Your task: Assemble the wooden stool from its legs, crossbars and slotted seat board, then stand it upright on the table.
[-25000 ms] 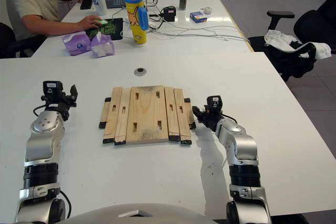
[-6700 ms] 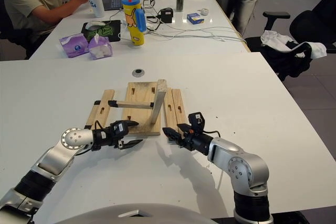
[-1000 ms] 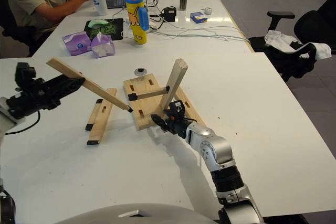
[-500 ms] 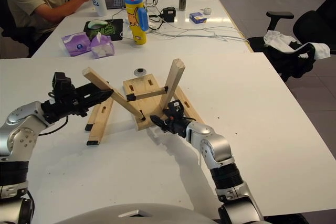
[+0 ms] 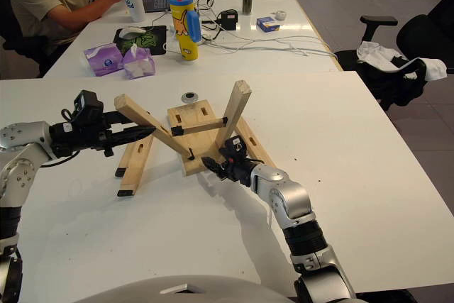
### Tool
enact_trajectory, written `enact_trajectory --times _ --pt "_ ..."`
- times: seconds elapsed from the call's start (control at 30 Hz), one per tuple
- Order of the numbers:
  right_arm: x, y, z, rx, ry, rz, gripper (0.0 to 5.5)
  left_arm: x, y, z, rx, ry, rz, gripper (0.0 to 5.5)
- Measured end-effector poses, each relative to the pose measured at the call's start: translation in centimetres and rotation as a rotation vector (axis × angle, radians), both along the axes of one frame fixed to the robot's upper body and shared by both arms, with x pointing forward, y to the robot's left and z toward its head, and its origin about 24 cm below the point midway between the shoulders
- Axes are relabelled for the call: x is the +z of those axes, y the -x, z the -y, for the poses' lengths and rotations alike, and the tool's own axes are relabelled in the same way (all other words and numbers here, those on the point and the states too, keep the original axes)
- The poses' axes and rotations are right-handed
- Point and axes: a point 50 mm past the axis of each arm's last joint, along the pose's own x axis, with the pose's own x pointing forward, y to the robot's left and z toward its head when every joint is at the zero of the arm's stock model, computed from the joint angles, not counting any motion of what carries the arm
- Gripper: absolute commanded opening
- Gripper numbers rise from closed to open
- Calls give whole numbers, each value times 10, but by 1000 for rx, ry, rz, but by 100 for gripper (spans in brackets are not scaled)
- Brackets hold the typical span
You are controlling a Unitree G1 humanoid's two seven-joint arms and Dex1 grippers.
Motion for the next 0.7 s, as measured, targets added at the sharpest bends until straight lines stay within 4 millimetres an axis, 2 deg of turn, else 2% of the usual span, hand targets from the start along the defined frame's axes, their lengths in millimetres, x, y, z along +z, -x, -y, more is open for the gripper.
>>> enact_trajectory --times 0.33,0.7 --pt "-2 2 -2 6 4 -6 352 1 -17 12 -142 -164 24 207" --pt "-3 4 -7 11 -15 -12 352 -6 -35 7 -160 -81 -53 207"
